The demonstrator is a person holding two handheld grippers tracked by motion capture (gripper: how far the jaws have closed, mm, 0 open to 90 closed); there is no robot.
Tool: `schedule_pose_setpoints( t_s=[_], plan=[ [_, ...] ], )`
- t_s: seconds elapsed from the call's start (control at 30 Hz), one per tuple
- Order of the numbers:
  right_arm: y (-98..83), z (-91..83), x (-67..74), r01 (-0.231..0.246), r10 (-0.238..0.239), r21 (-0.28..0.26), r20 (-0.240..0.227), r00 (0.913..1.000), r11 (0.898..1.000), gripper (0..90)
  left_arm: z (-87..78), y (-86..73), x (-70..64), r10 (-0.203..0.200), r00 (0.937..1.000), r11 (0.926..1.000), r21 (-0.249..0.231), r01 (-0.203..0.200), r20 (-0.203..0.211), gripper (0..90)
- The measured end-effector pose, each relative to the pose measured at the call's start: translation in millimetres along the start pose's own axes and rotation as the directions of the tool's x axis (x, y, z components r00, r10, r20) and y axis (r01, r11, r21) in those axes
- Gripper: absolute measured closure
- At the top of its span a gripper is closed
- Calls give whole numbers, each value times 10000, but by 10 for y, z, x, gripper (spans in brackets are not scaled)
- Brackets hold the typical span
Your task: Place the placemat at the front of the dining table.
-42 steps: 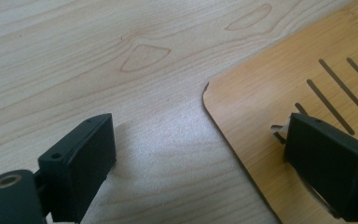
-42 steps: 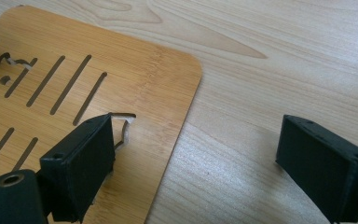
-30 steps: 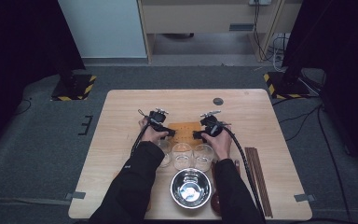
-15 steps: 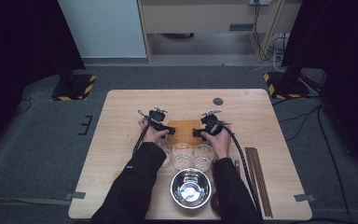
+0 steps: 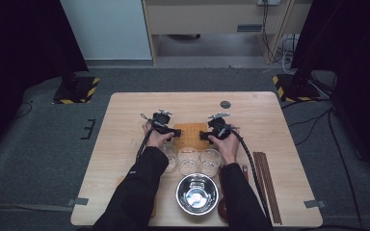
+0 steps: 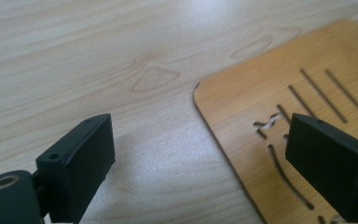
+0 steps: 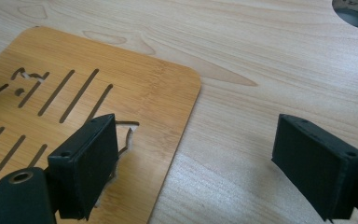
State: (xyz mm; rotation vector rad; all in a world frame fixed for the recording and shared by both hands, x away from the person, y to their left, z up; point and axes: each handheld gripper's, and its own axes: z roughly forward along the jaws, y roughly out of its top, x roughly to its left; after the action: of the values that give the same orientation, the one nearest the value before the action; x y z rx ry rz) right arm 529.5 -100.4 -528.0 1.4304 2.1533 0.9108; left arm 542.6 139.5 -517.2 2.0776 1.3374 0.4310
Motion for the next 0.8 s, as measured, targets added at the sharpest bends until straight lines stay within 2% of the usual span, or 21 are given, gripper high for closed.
schedule_pose_setpoints(
  t_s=[0.17, 0.23, 0.27, 0.4, 0.6, 0.8],
  plan=[
    [-10, -21, -4, 8, -7, 99, -37, 10000, 10000, 143, -46, 1, -3, 181, 9998, 9998, 107, -182, 40, 74],
    [-29, -28, -8, 62, -61, 147, -49, 10000, 9999, 144, -66, -12, -14, 348, 9994, 9991, 251, -350, 64, 73],
    [-51, -38, -8, 104, -103, 177, -101, 9999, 9998, 144, -84, -27, -26, 556, 9984, 9979, 329, -560, 135, 69],
    [-84, -52, 9, 173, -165, 311, -268, 9995, 9994, 144, -91, -71, -49, 720, 9970, 9965, 410, -731, 278, 66],
    [-99, -64, 40, 455, -445, 416, -254, 9987, 9981, 139, -61, -142, -59, 866, 9954, 9936, 685, -894, 421, 61],
    [-110, -62, 29, 385, -374, 487, -239, 9990, 9981, 126, -46, -150, -56, 878, 9948, 9927, 787, -917, 515, 56]
  ],
)
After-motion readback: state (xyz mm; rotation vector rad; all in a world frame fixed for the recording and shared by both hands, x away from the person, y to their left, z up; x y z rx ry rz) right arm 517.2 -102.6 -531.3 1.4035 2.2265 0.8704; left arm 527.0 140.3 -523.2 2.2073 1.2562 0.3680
